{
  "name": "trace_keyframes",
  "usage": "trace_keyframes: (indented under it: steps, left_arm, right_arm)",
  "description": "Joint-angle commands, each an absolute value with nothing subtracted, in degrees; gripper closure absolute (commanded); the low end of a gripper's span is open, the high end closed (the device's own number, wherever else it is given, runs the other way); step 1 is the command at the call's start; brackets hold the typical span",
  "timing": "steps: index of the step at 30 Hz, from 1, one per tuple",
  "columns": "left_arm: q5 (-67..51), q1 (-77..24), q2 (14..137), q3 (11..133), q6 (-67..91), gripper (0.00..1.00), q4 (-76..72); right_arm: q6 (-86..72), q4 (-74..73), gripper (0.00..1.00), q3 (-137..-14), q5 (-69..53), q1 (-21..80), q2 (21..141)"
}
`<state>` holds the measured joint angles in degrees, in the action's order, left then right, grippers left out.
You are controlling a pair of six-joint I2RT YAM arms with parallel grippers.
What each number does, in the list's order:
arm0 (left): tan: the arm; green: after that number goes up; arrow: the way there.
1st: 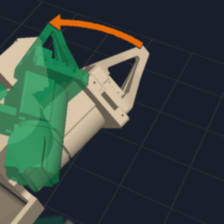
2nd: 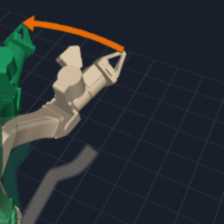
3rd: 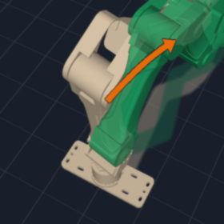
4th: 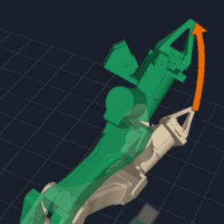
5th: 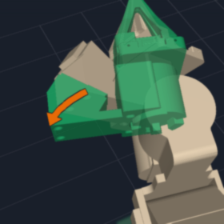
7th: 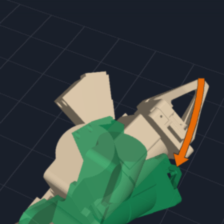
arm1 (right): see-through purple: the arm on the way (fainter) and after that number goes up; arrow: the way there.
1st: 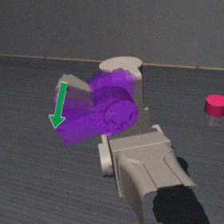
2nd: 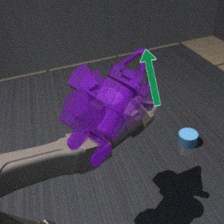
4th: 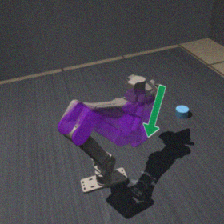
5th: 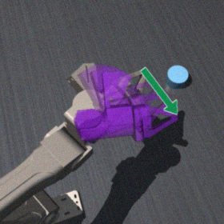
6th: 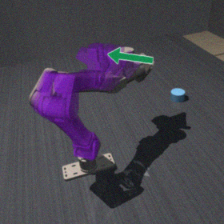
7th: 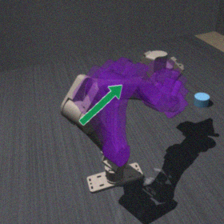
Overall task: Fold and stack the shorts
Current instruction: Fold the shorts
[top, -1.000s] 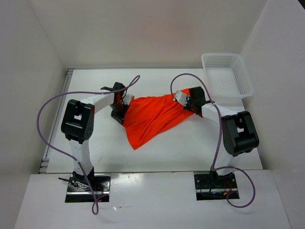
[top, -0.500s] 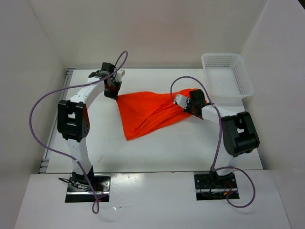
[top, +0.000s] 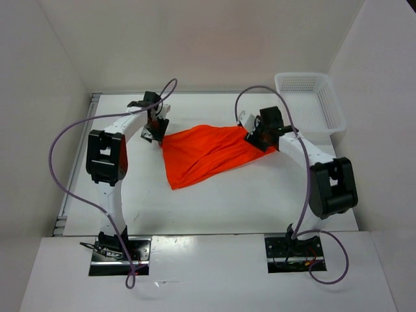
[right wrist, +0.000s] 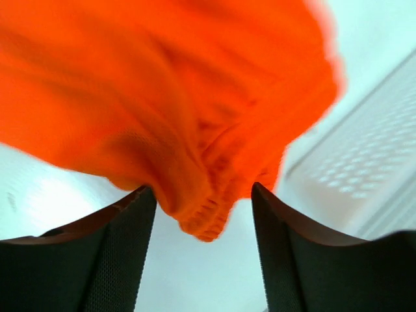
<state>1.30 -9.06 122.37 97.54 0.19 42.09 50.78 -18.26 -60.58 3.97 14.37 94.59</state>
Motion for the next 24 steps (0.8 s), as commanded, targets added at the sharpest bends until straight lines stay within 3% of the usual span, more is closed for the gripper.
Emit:
trace_keyframes:
  steps: [1,9,11,16,24]
  left_arm:
    - [3.16,-10.8,115.15,100.72,0.0,0.43,42.45]
    - [4.39,-24.07,106.7,88.35,0.0,0.42,42.45]
    - [3.7,-25.4,106.08,86.23,0.0,0.42,41.66]
    - [2.03,-26.81,109.94,80.96,0.0,0.42,40.25]
    - [1.49,-26.81,111.45,72.88,0.0,0.42,37.44]
  right_arm:
    - [42.55,-24.34,0.31,-69.69,-8.42,14.85,84.31]
    - [28.13,-22.86,0.33,-73.91,-11.43,14.15,92.46]
    - [26.81,-19.89,0.39,-73.22,-9.68,13.62,93.77]
    - [24.26,-15.65,0.63,-73.21,1.72,15.12,102.38]
    - [28.74,-16.87,0.79,-69.45,11.77,15.12,109.08]
